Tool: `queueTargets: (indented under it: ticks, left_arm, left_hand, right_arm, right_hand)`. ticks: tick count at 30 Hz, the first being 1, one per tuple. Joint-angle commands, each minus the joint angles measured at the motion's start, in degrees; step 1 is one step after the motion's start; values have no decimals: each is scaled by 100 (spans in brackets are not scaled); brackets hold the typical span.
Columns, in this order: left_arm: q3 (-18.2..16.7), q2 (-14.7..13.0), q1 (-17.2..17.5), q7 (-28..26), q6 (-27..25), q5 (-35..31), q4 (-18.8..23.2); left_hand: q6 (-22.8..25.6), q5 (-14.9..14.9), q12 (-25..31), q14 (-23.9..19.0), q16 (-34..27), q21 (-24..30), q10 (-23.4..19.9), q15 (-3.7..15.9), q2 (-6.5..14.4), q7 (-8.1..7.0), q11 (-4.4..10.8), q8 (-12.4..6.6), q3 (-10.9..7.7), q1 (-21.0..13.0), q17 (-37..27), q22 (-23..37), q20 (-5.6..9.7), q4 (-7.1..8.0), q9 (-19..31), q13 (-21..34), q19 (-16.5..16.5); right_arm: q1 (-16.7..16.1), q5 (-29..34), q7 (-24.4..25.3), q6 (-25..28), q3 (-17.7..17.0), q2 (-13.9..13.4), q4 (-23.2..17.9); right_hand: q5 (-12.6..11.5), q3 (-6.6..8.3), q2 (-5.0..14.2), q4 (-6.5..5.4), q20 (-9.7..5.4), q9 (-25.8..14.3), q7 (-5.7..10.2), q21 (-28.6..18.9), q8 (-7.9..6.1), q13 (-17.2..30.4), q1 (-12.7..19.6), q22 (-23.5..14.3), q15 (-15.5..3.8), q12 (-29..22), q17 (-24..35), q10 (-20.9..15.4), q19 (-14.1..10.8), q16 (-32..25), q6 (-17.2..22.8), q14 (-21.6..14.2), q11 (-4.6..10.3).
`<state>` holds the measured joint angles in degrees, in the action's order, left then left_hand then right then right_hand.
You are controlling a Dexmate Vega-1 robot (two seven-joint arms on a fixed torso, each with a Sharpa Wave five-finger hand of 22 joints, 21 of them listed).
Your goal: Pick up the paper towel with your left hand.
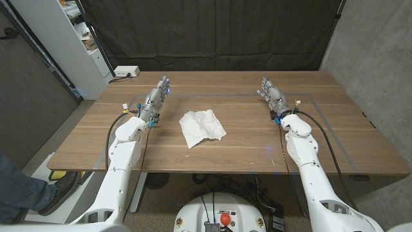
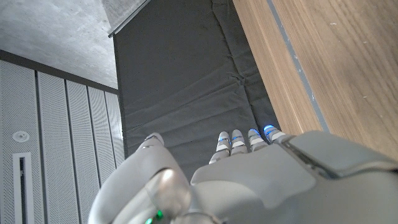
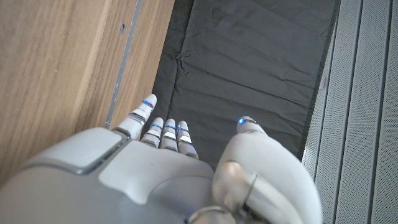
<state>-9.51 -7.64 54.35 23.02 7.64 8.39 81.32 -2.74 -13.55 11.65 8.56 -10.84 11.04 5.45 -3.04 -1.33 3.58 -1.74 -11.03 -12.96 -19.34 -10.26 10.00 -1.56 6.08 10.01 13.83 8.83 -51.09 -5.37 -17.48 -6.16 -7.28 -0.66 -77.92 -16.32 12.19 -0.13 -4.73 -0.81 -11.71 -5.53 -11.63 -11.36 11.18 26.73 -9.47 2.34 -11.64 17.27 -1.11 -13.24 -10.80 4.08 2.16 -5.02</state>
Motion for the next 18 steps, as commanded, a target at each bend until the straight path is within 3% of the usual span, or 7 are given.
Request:
queueTargets:
  ticks: [1,6,18]
  left_arm:
    - [-107,-43,194,243,203,17,229]
    - [-158,-36,250,299,285,60,270]
    - [-207,-52,265,438,575,90,202]
  left_hand:
    - [43,9,41,-40,-23,7,-9,8,42,9,3,-26,-25,-9,-11,26,-33,-14,19,-6,38]
    - [61,20,44,-52,-24,9,-18,10,52,17,25,-27,-28,-17,-11,27,-34,-24,19,-19,39]
    - [112,46,57,-85,-27,12,-61,14,70,11,30,-32,-32,-36,-11,29,-39,-49,18,-52,45]
  right_arm:
    - [-60,57,79,-91,-27,115,-65]
    - [-61,-83,-11,-87,-61,163,-67]
    - [-23,-62,39,-176,-56,189,-24]
  right_hand:
    - [17,-15,-50,22,9,7,14,38,-11,13,-2,-30,16,19,-1,42,39,-32,24,53,-7]
    - [36,-57,-85,24,-82,21,8,80,-10,1,-45,-31,10,59,-31,135,142,6,34,189,-6]
    - [51,-98,-79,0,-94,34,20,100,-14,-9,-122,-31,8,106,-57,314,226,11,74,302,6]
